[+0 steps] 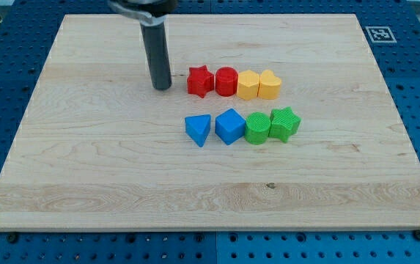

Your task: Separate the red star from the red circle

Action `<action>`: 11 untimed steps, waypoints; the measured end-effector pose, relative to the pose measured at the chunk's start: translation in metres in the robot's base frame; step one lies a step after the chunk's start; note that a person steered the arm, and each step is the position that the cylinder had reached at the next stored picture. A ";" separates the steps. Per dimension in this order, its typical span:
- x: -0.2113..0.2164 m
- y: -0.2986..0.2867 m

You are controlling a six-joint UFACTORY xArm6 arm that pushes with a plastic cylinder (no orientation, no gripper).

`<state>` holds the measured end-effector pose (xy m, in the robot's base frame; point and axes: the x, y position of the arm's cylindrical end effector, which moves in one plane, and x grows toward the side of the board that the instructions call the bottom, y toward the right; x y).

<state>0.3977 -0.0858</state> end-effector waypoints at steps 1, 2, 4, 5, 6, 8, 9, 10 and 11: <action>0.026 0.004; 0.039 0.038; 0.040 0.086; 0.040 0.100; 0.032 0.107; 0.013 0.106; 0.004 0.101; -0.010 0.098; -0.011 0.087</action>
